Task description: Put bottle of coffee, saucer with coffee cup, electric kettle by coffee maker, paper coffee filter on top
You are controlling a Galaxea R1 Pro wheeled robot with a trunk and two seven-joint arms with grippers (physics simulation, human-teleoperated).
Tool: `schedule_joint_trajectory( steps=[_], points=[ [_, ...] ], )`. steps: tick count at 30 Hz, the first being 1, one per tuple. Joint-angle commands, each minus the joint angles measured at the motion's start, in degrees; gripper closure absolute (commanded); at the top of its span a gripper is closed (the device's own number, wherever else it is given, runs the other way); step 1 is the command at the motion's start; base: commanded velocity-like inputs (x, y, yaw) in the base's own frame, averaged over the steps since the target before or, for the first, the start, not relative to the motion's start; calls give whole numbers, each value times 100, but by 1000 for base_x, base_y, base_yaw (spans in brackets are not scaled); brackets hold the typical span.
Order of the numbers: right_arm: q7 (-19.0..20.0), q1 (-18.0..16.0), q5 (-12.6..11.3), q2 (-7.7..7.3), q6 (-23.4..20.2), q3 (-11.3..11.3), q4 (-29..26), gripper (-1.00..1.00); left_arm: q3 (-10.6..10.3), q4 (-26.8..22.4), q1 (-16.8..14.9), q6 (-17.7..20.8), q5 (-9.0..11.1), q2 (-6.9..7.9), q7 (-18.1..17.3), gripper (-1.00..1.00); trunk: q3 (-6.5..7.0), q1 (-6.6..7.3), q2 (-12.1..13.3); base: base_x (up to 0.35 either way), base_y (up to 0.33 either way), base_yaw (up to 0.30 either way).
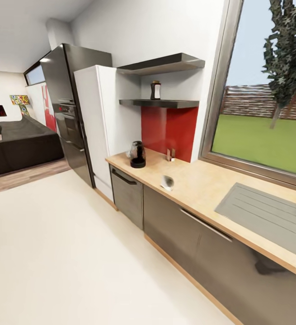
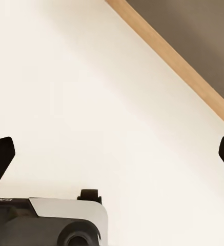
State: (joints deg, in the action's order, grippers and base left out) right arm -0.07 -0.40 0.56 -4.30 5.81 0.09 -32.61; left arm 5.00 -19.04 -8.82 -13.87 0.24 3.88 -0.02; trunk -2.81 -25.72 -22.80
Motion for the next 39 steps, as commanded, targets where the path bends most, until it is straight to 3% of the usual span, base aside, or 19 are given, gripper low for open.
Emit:
schedule_joint_trajectory(
  steps=[1, 23, 39],
  points=[
    [-1, -4, 6, -1, 16, 0, 1, -100, 10, 5, -5, -19, 2, -1, -2, -100, -13, -6, -11, 282, 225, 0],
    [16, -3, 6, -1, 8, 0, 1, -100, 8, 5, -5, -19, 2, -1, -2, -100, -13, -6, -11, 282, 228, -7],
    [16, -1, 6, -1, 8, 1, 1, -100, 10, 5, -5, -19, 2, -1, 7, -100, -13, -6, -11, 282, 233, -250]
  ],
)
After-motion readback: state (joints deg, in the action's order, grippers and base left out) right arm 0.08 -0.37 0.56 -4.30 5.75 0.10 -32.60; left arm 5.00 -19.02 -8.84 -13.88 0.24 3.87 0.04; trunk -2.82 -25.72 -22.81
